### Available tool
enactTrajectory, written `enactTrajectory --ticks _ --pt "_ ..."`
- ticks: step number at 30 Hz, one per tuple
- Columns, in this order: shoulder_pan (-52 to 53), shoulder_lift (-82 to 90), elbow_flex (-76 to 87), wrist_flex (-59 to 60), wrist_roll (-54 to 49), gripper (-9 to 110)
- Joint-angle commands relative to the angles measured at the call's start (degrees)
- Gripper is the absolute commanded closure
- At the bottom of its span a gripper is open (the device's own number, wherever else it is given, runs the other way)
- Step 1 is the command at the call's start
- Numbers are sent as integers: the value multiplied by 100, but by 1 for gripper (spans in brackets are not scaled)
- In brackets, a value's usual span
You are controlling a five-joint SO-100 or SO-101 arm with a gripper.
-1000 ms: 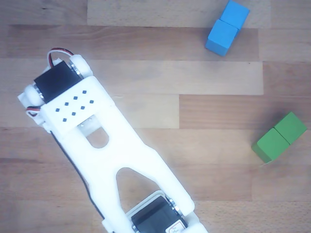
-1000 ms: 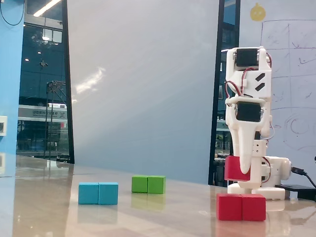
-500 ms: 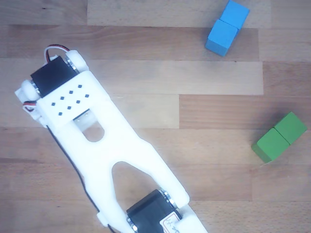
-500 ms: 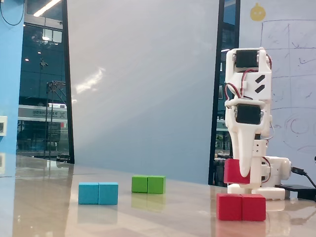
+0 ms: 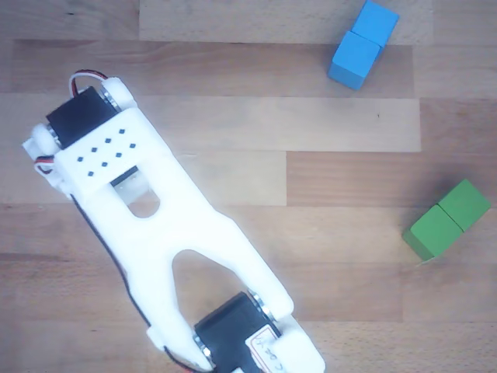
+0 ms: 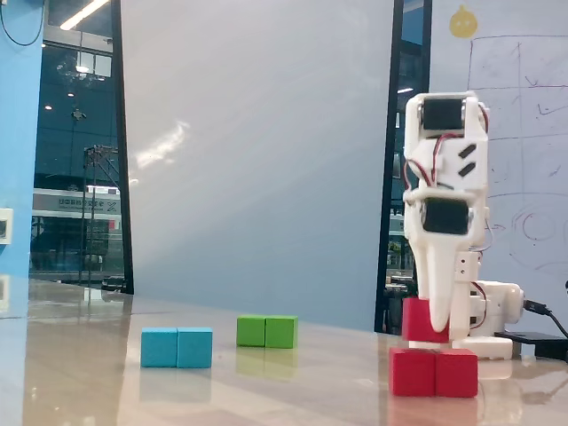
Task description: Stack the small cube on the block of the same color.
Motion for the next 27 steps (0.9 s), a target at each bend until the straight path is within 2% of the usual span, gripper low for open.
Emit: enactTrajectory --ticks 1,18,27 --pt "-70 79 -563 -88 35 89" --pt "-70 -9 -510 -97 0 88" --pt "-79 -9 -501 -88 0 78"
